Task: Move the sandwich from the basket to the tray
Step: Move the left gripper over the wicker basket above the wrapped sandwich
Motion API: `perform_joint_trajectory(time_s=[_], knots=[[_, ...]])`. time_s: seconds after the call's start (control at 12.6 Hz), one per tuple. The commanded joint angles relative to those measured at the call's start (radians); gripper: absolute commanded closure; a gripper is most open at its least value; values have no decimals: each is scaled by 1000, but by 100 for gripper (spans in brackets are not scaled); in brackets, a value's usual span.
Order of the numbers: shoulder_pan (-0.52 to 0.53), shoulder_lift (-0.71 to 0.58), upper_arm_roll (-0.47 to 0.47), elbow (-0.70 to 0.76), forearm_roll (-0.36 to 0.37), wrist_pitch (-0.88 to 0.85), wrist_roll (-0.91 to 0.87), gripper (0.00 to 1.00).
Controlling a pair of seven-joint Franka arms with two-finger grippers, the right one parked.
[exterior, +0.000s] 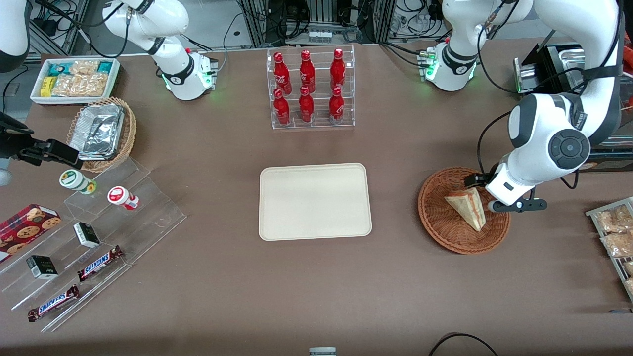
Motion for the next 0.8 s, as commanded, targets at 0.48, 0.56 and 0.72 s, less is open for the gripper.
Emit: perform_joint_trajectory(time_s=[0.48,0.56,0.72], knots=[[6,-53,4,-173,-10,276,-491,0],[16,-43,4,-173,-31,278,-525,0],[24,-30,4,-174,-111,320,-569,0]])
